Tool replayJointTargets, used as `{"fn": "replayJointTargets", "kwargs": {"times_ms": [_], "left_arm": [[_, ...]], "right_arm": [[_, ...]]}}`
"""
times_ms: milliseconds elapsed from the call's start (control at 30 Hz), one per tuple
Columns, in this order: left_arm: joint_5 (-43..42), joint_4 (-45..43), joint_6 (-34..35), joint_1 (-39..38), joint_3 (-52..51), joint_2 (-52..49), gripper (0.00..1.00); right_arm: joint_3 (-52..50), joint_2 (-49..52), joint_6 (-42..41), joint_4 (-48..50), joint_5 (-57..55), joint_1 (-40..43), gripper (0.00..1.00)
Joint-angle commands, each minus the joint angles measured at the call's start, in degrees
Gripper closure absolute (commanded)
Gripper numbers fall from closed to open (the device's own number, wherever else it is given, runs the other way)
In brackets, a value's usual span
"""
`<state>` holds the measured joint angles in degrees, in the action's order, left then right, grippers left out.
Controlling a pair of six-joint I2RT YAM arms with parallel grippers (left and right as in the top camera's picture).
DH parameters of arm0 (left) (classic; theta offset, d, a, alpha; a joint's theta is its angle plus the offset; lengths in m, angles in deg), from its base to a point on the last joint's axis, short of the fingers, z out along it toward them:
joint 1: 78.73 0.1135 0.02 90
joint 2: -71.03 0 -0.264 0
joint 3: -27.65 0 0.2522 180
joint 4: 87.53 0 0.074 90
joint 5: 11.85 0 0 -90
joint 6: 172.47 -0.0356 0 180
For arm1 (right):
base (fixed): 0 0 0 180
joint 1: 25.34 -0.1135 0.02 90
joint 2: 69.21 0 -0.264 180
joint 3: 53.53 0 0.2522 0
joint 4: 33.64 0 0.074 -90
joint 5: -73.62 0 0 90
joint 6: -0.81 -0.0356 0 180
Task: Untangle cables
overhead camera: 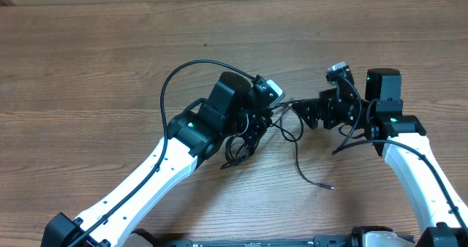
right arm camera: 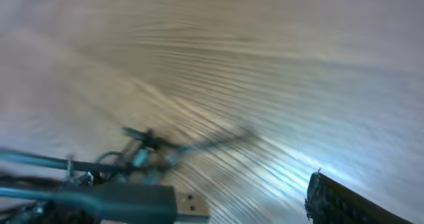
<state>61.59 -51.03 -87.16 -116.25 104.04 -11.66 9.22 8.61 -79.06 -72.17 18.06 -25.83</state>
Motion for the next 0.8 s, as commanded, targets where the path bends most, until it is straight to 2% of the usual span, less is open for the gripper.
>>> {"fn": "replayJointTargets", "kwargs": {"times_ms": [0,133,200,400,500,567,767], "left_arm": [[2.56,0.0,-0.04,-0.33,0.87,-0.17,0.96],[4.83,0.7,0.61,-0.33,0.87,-0.17,0.95],[4.96,1.29,0.61,-0.33,0.87,-0.17,0.89],[5.01,1.38,0.59,-0.33,0.87,-0.17,0.88],[4.98,1.44,0.59,-0.33,0.87,-0.17,0.89],[4.98,1.46,0.59,-0.33,0.87,-0.17,0.95],[4.98,1.05,0.61,-0.33,0.87,-0.13,0.96]], "right_arm": [[1.33,-0.74,-10.6,-0.42,-11.56,-0.07,0.03],[1.36,-0.81,-15.15,-0.46,-11.17,-0.07,0.0],[1.36,-0.98,-15.3,-0.48,-9.33,-0.07,0.0],[1.36,-1.55,-15.98,-0.61,-7.82,-0.07,0.0],[1.36,-1.55,-15.98,-0.68,-7.85,-0.07,0.0],[1.36,-1.55,-15.96,-1.11,-8.17,-0.07,0.0],[1.36,-1.55,-15.98,-6.05,-13.31,-0.07,0.0]]}}
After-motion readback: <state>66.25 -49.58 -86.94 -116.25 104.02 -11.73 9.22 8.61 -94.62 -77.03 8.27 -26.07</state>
